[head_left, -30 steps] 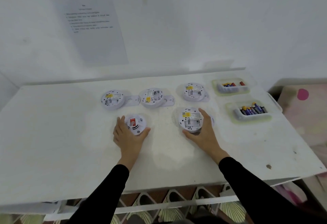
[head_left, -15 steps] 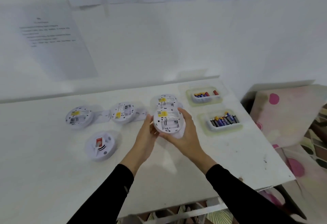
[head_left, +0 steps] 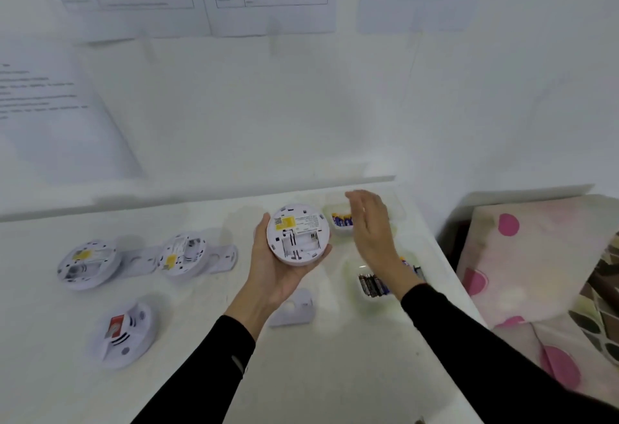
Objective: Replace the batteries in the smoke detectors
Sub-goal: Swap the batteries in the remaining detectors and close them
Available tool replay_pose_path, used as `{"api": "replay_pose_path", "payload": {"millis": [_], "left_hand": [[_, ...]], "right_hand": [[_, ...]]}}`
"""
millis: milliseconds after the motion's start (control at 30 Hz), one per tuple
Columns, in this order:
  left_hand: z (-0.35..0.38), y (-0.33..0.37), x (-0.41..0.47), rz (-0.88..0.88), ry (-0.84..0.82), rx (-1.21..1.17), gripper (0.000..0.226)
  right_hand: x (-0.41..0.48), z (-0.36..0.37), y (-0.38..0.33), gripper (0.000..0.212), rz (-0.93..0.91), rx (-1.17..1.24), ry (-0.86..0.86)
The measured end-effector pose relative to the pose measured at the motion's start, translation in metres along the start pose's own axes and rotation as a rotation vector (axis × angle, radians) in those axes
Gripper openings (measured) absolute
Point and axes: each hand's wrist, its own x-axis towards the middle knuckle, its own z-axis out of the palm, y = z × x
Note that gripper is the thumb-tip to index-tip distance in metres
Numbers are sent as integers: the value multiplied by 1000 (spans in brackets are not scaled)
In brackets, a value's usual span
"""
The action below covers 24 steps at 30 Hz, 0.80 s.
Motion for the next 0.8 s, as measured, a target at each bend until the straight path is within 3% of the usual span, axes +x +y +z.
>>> {"api": "replay_pose_path", "payload": {"millis": [100,167,333,500,567,700,800], "left_hand": [[7,-2,9,18,1,12,62],[11,-2,14,34,11,40,62],[20,-5,22,50,21,94,60],[22,-7,24,40,13,117,64],[21,-7,25,38,18,125,63],[20,-7,30,81,65,127,62],[22,-8,32,120,96,132,62]], "right_hand": [[53,-11,32,29,233,-621,-285],[72,-12,40,30,290,-767,-445],[87,-4,51,37,302,-623,-479],[86,-1,60,20,301,-510,-474],[80,-4,54,14,260,-376,-342],[50,-18,9,10,207,172,60],[23,-23,-23,8,162,380,143]]}}
